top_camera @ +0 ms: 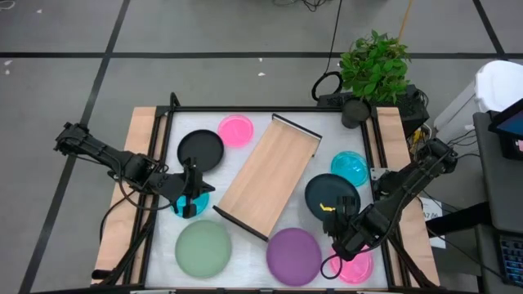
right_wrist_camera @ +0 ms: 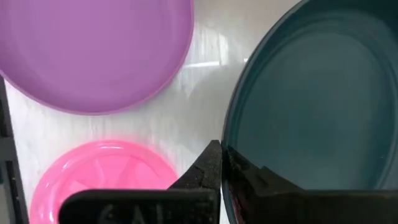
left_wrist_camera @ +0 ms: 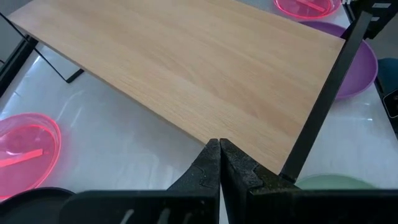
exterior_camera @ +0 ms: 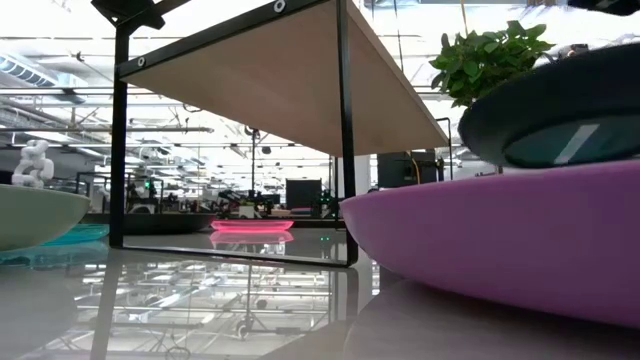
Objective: Place and stack plates onto a shelf
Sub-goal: Put the big dark green plate on top of the shelf
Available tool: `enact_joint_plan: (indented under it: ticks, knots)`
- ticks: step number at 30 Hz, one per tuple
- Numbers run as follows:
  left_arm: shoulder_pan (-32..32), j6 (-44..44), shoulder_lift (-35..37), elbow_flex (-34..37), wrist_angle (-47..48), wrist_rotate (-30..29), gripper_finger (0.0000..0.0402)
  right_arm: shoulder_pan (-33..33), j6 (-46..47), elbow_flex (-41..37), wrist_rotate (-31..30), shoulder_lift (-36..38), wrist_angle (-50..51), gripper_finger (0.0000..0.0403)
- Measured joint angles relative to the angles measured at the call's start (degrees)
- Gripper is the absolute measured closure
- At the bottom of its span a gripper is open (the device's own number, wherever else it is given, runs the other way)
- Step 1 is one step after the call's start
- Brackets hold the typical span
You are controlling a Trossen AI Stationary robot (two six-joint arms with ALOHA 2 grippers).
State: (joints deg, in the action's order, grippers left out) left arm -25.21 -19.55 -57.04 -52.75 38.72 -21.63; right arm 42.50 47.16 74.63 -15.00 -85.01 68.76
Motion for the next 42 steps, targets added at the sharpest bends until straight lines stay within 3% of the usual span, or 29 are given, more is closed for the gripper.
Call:
enact_joint_plan:
  ticks: [14, 25, 42]
  knots:
    - [0.0, 0.11, 0.0, 0.0, 0.02, -0.01, 0.04, 0.0, 1.7, 6.59, -0.49, 0.0, 6.0, 0.0403]
    - [0.0, 0.11, 0.0, 0.0, 0.0, -1.52, 0.04, -0.58, 1.19, 10.67, -6.12, 0.0, 12.77, 0.0403]
    - [0.0, 0.63, 0.02, 0.0, -0.02, -2.45, 0.04, -10.78, -15.97, 14.38, -7.89, 0.0, 12.56, 0.0403]
